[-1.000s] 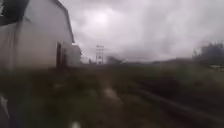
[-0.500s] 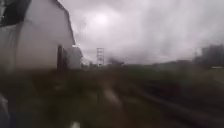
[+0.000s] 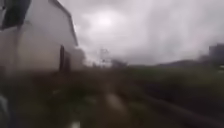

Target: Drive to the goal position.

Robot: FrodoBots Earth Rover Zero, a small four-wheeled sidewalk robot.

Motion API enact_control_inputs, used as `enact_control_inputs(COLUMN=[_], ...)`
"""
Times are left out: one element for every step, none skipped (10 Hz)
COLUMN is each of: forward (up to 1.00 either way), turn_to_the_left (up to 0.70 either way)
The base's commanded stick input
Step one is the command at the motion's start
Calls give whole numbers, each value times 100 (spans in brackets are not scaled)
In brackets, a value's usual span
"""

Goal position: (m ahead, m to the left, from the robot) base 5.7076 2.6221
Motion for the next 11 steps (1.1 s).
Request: enact_control_inputs(forward=[70,70,70,70,70,70,70,70,70,70,70], turn_to_the_left=[0,0,0,0,-3,-13,-24,-33,-35,-35,-35])
